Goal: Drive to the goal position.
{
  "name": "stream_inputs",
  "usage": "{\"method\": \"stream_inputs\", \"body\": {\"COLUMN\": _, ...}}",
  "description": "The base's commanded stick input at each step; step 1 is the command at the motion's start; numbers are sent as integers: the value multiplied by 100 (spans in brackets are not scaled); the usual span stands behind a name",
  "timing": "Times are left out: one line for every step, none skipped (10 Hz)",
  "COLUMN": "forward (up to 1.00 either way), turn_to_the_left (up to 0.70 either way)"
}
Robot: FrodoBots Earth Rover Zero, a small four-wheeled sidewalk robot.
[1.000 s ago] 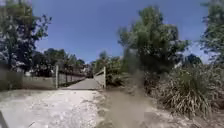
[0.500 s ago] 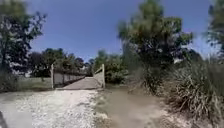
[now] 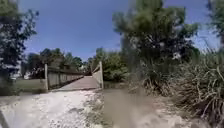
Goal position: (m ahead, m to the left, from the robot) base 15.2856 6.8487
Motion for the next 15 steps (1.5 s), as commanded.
{"method": "stream_inputs", "body": {"forward": 70, "turn_to_the_left": 0}}
{"method": "stream_inputs", "body": {"forward": 70, "turn_to_the_left": 0}}
{"method": "stream_inputs", "body": {"forward": 70, "turn_to_the_left": 0}}
{"method": "stream_inputs", "body": {"forward": 70, "turn_to_the_left": 0}}
{"method": "stream_inputs", "body": {"forward": 70, "turn_to_the_left": 0}}
{"method": "stream_inputs", "body": {"forward": 70, "turn_to_the_left": 0}}
{"method": "stream_inputs", "body": {"forward": 70, "turn_to_the_left": 0}}
{"method": "stream_inputs", "body": {"forward": 70, "turn_to_the_left": 0}}
{"method": "stream_inputs", "body": {"forward": 70, "turn_to_the_left": 11}}
{"method": "stream_inputs", "body": {"forward": 70, "turn_to_the_left": 13}}
{"method": "stream_inputs", "body": {"forward": 70, "turn_to_the_left": 14}}
{"method": "stream_inputs", "body": {"forward": 70, "turn_to_the_left": 14}}
{"method": "stream_inputs", "body": {"forward": 70, "turn_to_the_left": 14}}
{"method": "stream_inputs", "body": {"forward": 70, "turn_to_the_left": 14}}
{"method": "stream_inputs", "body": {"forward": 70, "turn_to_the_left": 14}}
